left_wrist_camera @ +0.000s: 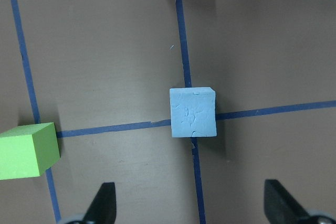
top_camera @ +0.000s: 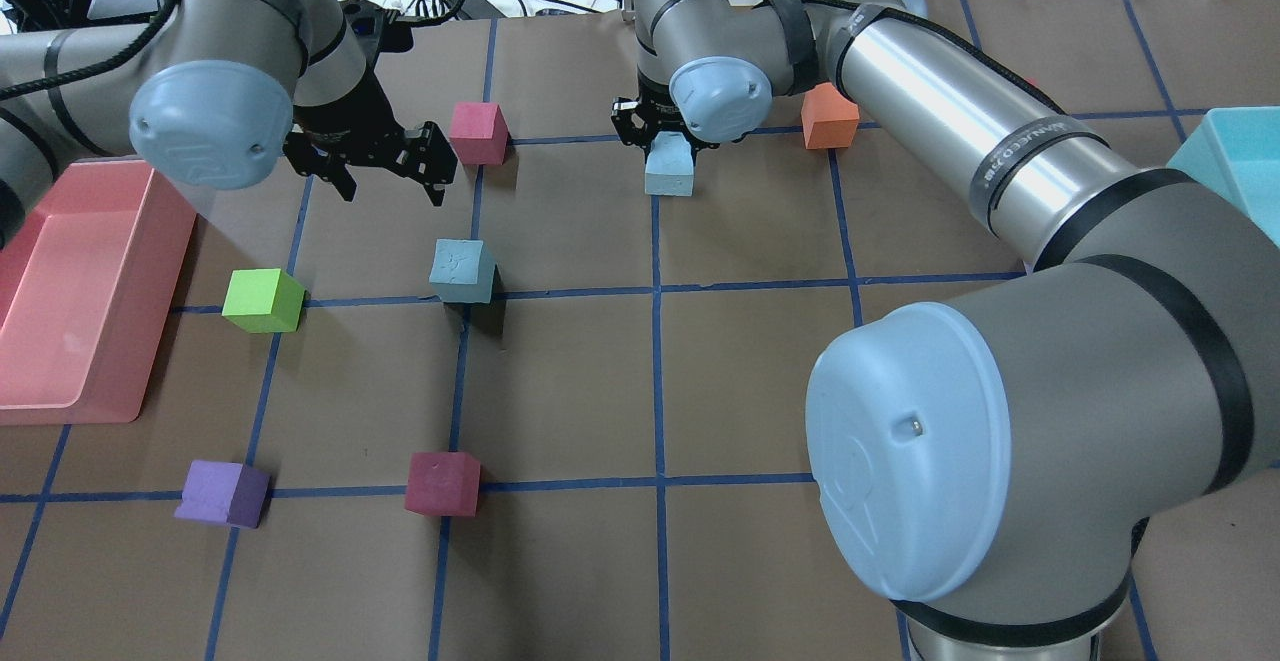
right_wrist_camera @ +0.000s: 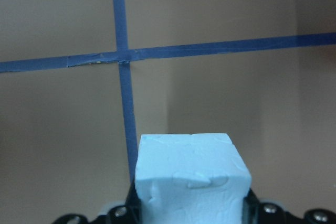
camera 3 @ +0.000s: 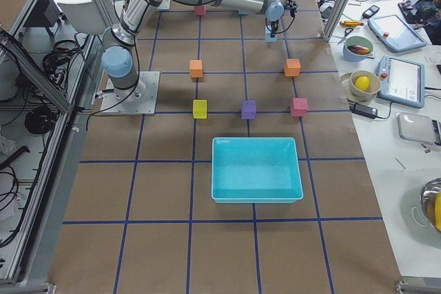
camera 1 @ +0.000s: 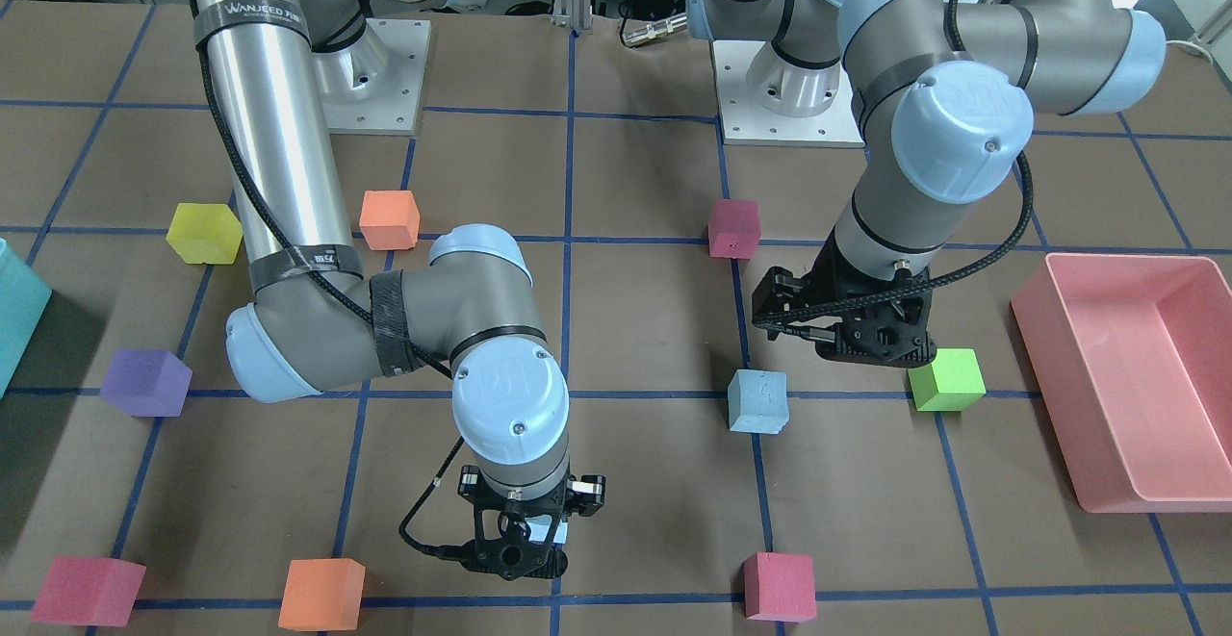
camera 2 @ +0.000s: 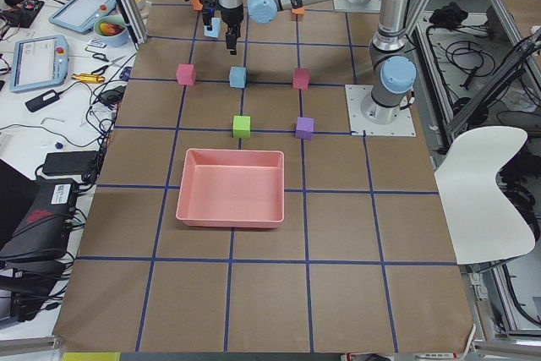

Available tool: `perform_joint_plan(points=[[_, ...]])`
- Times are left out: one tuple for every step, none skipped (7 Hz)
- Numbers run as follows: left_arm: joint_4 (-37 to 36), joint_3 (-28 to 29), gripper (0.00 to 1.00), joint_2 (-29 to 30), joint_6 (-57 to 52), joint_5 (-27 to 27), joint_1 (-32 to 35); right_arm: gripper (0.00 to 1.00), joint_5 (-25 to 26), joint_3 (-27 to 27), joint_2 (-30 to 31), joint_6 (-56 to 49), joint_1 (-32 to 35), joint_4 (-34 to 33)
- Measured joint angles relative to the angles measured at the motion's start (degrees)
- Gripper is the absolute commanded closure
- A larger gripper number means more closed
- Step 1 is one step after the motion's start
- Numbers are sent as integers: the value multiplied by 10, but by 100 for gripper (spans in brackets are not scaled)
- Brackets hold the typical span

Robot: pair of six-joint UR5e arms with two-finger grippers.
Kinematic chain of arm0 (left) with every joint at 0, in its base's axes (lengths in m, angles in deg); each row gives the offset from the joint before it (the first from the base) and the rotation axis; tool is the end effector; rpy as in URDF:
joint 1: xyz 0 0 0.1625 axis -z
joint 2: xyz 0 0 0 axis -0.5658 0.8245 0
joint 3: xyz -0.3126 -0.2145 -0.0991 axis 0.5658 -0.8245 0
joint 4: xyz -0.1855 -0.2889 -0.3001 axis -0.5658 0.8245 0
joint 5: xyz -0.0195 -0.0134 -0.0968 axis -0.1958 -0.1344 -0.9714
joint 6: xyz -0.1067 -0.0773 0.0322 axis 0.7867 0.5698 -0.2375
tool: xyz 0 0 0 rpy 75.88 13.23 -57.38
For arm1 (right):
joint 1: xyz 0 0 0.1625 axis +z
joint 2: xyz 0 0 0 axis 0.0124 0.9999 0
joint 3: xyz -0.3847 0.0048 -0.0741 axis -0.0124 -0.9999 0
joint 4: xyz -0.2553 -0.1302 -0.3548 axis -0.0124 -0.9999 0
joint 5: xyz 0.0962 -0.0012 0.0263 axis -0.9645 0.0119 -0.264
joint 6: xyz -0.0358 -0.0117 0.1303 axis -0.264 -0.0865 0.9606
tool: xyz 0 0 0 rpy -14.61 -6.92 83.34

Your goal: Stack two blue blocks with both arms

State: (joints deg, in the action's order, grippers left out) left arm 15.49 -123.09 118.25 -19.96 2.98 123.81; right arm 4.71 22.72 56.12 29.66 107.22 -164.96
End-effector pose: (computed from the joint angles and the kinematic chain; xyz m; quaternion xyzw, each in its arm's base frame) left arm -0.1227 -0.6070 0.2731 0.0527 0.9985 0.0059 0.0133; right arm 0.3533 -0.7192 0.1539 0.0489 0.9984 -0.0238 0.0125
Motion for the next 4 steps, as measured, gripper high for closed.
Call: perform_joint_plan(points=[[-17, -5, 0, 16, 1, 0, 0, 100, 0, -4, -6, 2, 2, -1], [-29, -7, 0, 30, 2, 0, 0, 100, 0, -7, -9, 2, 3, -1], [-42, -8, 0, 44, 2, 0, 0, 100, 0, -7, -11, 3, 3, 0], [-57, -12, 0, 57, 2, 0, 0, 88, 0, -7, -11, 3, 4, 2]])
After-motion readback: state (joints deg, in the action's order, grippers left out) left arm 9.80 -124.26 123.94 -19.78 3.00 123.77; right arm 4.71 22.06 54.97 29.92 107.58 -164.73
